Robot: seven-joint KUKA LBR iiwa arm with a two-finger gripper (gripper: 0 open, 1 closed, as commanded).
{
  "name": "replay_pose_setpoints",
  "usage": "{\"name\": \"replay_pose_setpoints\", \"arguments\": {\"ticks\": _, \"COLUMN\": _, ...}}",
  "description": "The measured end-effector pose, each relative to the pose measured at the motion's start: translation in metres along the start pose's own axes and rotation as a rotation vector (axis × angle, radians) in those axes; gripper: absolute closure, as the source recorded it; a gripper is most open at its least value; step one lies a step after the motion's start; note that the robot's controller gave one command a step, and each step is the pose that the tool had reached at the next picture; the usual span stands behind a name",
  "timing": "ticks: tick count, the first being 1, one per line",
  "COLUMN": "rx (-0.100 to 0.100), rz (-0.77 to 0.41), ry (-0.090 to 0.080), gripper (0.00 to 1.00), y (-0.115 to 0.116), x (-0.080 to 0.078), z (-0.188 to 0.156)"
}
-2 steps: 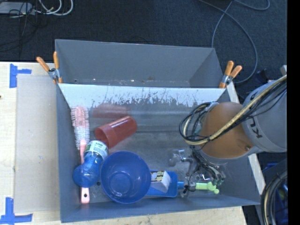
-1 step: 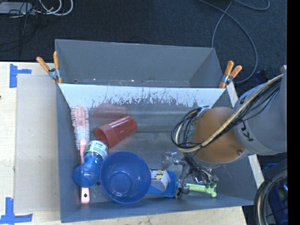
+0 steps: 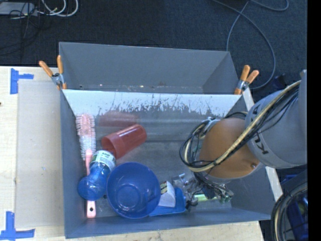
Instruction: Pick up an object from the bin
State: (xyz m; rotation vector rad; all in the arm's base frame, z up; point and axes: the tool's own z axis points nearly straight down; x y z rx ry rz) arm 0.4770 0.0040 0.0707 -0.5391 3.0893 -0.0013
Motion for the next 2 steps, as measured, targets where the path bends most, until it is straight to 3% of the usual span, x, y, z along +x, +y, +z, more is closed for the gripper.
{"name": "replay_pose_setpoints", "arguments": {"ticks": 1, "rx": 0.000, "rz": -0.001, "ry": 0.000, "gripper": 1.00, "y": 0.000, "x": 0.000, "z": 0.000}}
{"name": "replay_pose_setpoints", "arguments": {"ticks": 2, "rx": -0.003, "rz": -0.001, "ry": 0.010, "gripper": 1.00, "y": 0.001, "x": 0.003, "z": -0.014}}
